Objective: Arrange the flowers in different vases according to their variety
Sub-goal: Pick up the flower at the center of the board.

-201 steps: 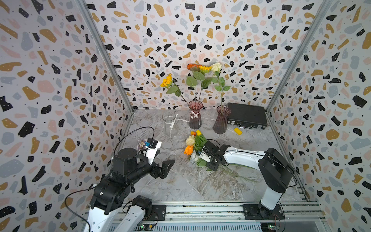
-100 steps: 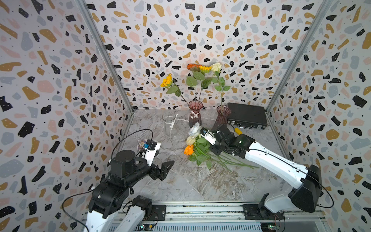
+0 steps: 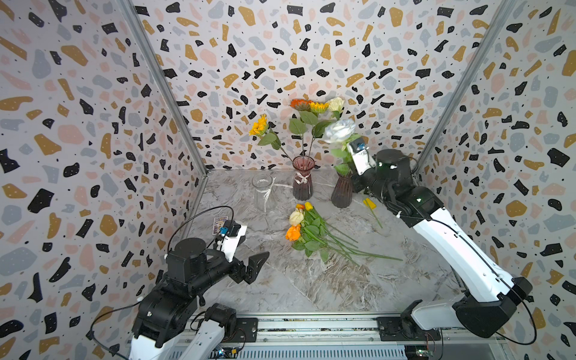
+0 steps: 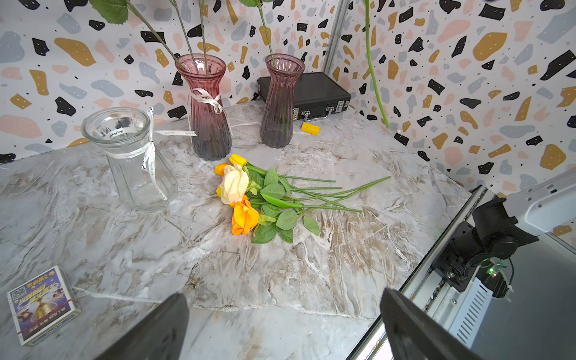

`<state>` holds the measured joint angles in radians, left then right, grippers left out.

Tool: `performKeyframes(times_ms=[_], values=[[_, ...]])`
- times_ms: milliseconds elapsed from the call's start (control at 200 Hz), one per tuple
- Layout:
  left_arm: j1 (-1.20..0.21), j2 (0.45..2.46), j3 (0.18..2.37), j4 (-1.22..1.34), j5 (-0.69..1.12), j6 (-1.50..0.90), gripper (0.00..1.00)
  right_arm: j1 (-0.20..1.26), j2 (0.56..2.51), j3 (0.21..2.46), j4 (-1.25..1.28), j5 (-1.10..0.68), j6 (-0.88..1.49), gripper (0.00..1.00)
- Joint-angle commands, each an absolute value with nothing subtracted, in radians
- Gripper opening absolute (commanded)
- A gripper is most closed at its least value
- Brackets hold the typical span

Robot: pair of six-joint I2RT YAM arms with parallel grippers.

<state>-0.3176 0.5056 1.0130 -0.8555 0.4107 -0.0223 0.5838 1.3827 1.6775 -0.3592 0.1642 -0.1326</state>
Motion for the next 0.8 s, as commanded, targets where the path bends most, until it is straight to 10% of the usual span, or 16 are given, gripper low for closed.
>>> performKeyframes(times_ms=[0, 285, 791], values=[[-0.324, 0.500, 0.993, -0.799, 0.440, -0.036, 1.00, 0.505, 1.418, 1.789, -0.118, -0.018, -0.040, 0.00], [-0.323, 0.495, 0.973, -0.761, 0.437, -0.025, 0.99, 0.314, 1.672, 2.006, 0.194, -0.303, 0.294, 0.00], [-0.324, 0.526, 0.938, -0.668, 0.455, -0.018, 1.00, 0.264, 1.851, 2.009, 0.202, -0.293, 0.182, 0.00]])
